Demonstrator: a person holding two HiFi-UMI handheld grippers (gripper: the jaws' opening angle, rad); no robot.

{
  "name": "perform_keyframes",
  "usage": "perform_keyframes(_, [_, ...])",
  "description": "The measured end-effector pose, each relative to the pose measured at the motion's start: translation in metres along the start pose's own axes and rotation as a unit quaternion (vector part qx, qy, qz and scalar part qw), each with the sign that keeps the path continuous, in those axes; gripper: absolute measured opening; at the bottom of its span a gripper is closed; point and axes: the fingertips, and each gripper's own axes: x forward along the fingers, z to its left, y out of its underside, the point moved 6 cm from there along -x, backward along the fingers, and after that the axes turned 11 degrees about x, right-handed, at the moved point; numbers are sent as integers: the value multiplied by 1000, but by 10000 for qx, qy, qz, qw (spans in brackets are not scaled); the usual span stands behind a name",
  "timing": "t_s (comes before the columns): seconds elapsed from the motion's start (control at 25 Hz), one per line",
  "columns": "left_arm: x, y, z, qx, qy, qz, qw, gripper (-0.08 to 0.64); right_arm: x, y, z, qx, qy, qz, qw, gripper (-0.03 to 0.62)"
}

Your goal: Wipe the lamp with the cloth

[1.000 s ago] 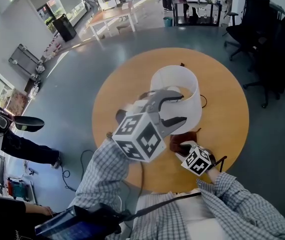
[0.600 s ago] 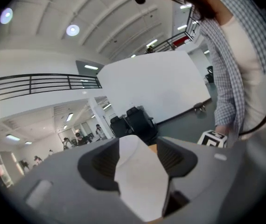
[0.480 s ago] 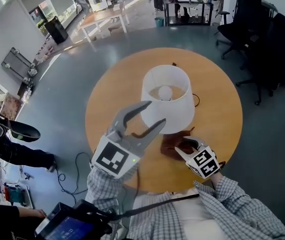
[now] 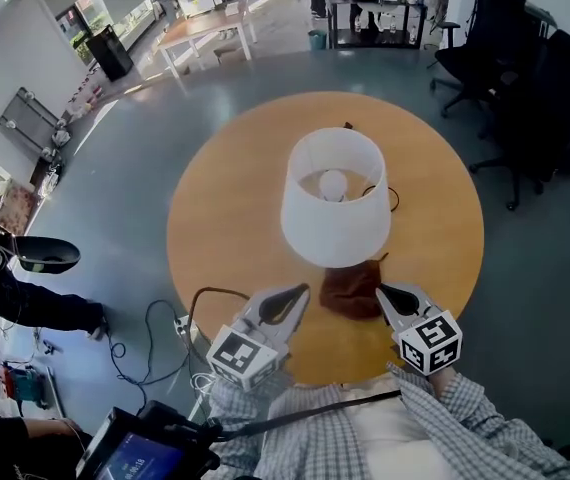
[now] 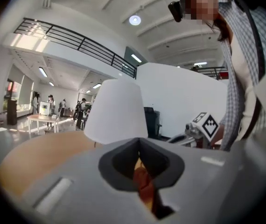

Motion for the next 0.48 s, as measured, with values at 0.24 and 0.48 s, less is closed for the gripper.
perform_keyframes(0.24, [4,59,-24,-471,151,564,9972,5,3,19,-13,383,113,215,9990,5])
perform_keyframes(0.48, [10,83,-37,-514,388,894,9939,3,9,25,-13,476,16,367,9982,5])
